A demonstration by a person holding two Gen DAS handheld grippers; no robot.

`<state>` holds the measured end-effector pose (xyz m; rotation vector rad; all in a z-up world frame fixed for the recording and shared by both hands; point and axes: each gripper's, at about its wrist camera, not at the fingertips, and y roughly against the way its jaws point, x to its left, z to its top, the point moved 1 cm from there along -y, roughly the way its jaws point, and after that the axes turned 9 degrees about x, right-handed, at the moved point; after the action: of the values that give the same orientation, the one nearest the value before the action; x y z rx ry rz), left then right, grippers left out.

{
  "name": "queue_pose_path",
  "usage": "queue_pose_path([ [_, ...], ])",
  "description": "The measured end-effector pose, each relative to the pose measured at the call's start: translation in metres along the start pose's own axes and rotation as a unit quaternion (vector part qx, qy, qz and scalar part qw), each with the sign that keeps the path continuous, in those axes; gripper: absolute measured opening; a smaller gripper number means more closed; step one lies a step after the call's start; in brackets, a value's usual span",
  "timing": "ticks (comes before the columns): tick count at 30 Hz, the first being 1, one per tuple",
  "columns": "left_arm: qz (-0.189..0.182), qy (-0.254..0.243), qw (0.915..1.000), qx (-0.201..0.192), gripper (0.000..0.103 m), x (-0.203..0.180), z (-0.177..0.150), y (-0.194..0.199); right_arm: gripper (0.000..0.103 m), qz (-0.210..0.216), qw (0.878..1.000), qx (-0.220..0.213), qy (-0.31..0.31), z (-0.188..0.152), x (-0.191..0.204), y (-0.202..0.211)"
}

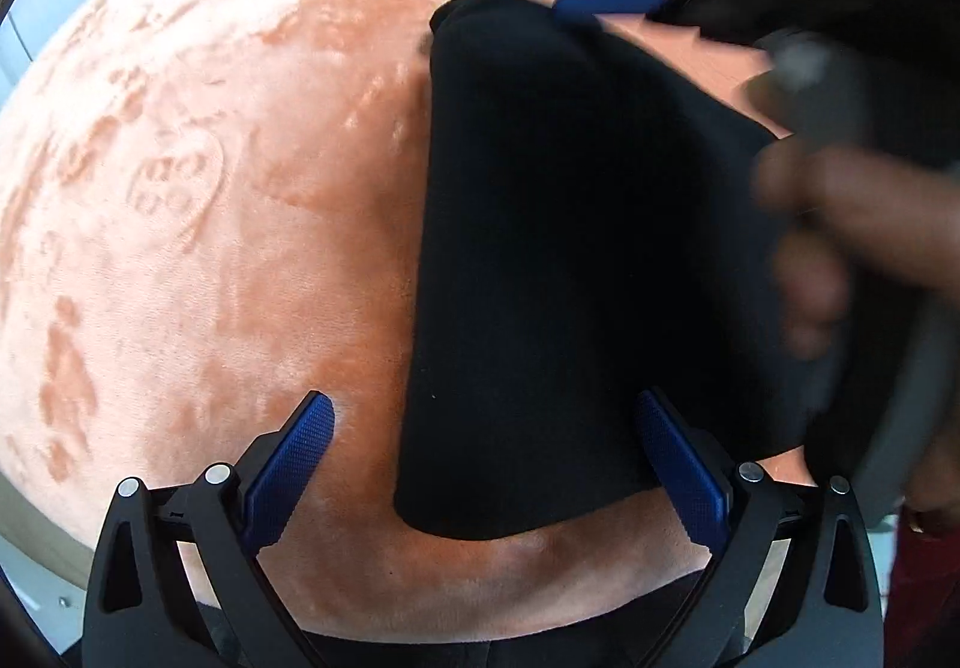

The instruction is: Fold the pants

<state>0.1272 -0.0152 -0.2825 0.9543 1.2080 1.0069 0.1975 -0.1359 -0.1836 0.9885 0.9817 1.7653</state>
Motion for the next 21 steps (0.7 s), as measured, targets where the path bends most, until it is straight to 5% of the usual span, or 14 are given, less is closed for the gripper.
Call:
queue_pose_path([
  [3, 0.015, -0.016, 0.9997, -0.011, 0.098, -0.004, -0.002, 0.0, 0.046, 0.004, 0.998, 0.055, -0.011, -0.014, -0.018, -0.029],
  [7, 0.019, -0.031, 0.9993, -0.004, 0.098, -0.01, -0.004, 0.01, 0.047, 0.013, 0.998, -0.017, -0.058, -0.033, -0.04, 0.032],
  [11, 0.026, -0.044, 0.9983, -0.028, 0.098, -0.012, -0.012, 0.028, 0.047, -0.013, 0.987, -0.05, -0.149, -0.113, -0.107, 0.095],
  [15, 0.075, -0.061, 0.995, -0.021, 0.098, -0.01, -0.018, 0.012, 0.048, -0.101, 0.978, 0.011, -0.182, -0.193, -0.153, 0.082],
  [16, 0.08, -0.066, 0.9945, -0.015, 0.098, -0.009, -0.019, 0.004, 0.068, -0.096, 0.975, 0.01, -0.202, -0.21, -0.162, 0.082],
  [18, 0.087, -0.065, 0.994, -0.014, 0.098, -0.01, -0.023, 0.001, 0.067, -0.035, 0.965, -0.007, -0.258, -0.223, -0.174, 0.097],
  [21, 0.074, -0.059, 0.9954, -0.015, 0.098, -0.015, -0.027, 0.015, 0.066, -0.052, 0.964, -0.048, -0.256, -0.232, -0.172, 0.124],
])
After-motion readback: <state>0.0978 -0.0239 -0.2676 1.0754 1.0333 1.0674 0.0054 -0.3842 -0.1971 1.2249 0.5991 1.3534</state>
